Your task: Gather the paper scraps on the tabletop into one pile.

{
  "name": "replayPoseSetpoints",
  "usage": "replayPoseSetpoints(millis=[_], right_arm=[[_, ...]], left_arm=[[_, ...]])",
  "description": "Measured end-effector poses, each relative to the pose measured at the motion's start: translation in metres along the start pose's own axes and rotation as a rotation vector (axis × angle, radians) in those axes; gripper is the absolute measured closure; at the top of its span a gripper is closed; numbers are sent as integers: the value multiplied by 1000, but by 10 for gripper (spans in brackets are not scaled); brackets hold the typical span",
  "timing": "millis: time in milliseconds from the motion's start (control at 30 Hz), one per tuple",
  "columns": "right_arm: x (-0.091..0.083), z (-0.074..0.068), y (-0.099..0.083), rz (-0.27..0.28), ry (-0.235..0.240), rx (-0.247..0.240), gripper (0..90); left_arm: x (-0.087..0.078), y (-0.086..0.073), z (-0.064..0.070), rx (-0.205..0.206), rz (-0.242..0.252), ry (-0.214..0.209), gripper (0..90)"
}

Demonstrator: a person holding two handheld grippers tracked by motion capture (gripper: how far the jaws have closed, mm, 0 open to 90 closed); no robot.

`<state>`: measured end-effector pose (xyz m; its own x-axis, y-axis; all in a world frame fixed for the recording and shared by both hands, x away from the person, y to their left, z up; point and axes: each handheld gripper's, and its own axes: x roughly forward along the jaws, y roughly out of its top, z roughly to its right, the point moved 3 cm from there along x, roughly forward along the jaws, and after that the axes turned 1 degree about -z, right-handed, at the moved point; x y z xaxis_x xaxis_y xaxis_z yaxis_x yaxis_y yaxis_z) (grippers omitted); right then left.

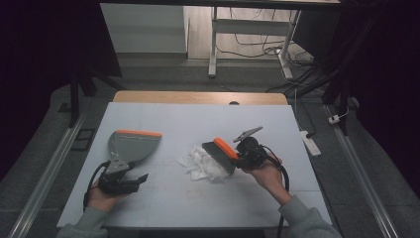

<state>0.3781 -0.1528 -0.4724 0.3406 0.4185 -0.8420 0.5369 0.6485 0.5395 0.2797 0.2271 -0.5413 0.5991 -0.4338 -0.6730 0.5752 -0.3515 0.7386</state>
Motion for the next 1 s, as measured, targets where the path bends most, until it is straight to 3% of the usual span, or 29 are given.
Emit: replayPoseSetpoints(millis=[67,233,333,567,767,933,1000], right_arm=[[-7,-3,7,44,-35,-22,679],[-30,1,17,131,-24,-11,679],[-42,2,20,154,-2,-21,679],[-56,2,26,179,-14,-45,679],[-51,23,13,118,-101,11,679],[-31,55,-15,-12,-201,89,679],[-22,60,-23,-39,-184,109,679]], left_arm=[[0,0,0,0,1,0,324],[0,0,0,-1,-2,0,324],[1,0,0,3,-5,1,324],[1,-1,-1,-2,-9,1,324],[1,-1,-1,-2,-6,-1,324],[1,0,0,0,-8,0,324],[2,0,0,0,-9,0,324]])
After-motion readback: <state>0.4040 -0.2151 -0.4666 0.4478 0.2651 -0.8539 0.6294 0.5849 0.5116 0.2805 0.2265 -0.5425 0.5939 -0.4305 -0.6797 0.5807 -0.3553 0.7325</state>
